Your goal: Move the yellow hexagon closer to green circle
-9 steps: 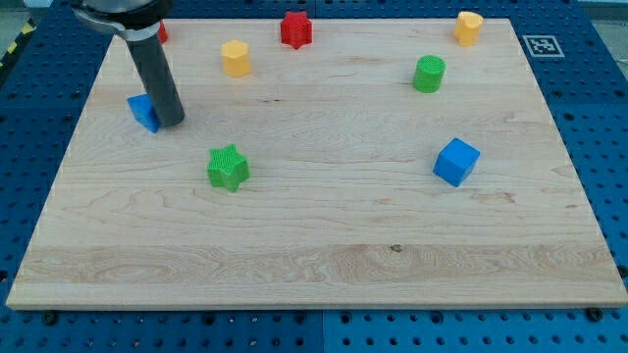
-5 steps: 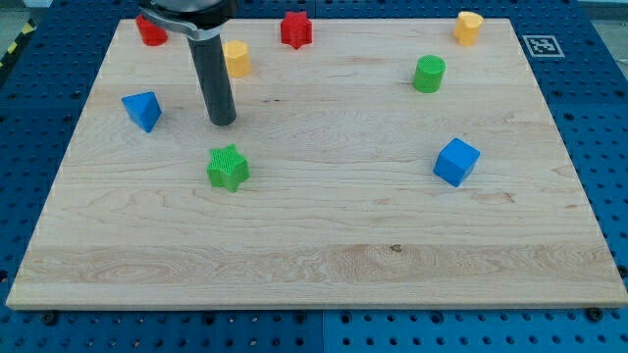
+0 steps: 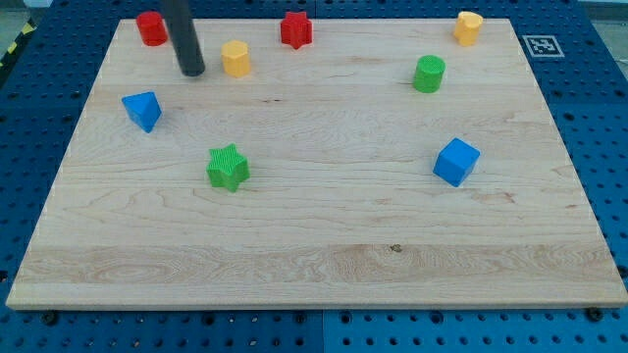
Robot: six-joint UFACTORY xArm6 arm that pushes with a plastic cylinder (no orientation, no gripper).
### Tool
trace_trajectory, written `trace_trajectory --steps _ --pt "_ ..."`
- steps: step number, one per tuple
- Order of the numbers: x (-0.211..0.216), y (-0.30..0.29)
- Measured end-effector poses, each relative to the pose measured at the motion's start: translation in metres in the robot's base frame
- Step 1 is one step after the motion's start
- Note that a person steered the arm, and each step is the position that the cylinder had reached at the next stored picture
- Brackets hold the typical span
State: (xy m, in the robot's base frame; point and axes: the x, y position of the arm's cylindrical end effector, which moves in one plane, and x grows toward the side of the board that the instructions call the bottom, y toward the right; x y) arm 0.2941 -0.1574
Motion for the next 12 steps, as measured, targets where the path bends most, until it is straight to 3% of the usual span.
trace_trajectory --steps 2,4,6,9,12 --pt "-0.004 0.059" --pt "-0.013 0.009" --pt "-0.028 0.022" --pt "-0.023 0.103" --pt "0.037 0.23"
